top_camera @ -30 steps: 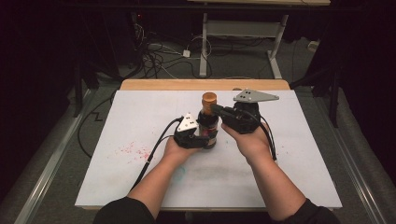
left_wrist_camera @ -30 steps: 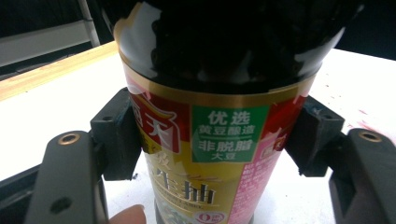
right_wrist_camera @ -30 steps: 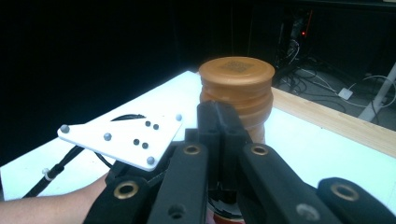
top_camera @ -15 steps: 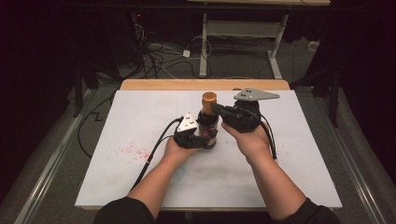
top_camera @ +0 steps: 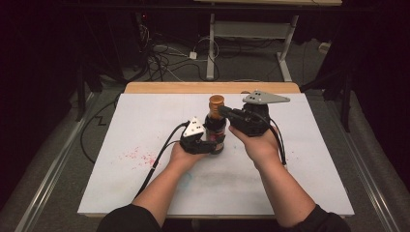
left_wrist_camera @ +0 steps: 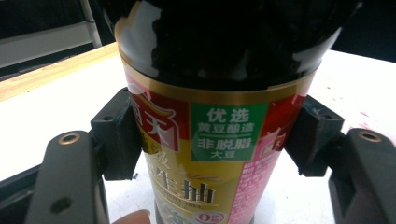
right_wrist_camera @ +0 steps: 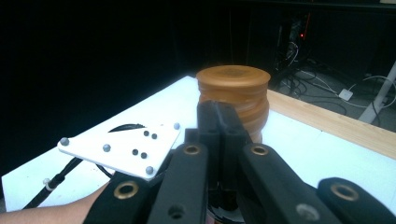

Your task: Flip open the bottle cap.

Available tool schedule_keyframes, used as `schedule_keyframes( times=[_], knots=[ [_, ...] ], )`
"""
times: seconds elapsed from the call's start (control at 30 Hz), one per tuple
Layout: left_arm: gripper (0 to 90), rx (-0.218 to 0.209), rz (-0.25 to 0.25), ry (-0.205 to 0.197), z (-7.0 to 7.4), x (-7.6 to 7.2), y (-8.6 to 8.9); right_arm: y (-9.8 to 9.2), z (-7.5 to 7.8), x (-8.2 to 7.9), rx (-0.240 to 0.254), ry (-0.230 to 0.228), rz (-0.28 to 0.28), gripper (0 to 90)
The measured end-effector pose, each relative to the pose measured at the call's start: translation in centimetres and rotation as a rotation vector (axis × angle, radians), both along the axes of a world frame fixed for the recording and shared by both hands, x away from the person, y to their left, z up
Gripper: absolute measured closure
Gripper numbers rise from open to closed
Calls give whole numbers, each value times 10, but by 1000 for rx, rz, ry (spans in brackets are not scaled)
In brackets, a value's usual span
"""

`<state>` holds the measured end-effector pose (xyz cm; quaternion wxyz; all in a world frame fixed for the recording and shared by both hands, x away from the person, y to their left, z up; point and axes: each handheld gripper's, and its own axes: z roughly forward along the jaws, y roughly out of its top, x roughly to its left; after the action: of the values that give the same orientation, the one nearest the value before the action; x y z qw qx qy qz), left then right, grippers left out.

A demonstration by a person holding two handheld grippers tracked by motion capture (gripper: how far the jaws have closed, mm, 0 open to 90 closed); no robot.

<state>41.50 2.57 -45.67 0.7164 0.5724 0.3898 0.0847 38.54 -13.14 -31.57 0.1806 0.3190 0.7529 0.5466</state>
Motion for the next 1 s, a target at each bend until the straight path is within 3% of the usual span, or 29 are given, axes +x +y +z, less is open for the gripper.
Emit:
schedule_keyframes(
  times=[1.0],
  knots=[
    [290, -11, 4, 5, 0, 1, 0, 3, 7, 3, 5, -35, 2, 900]
  ],
)
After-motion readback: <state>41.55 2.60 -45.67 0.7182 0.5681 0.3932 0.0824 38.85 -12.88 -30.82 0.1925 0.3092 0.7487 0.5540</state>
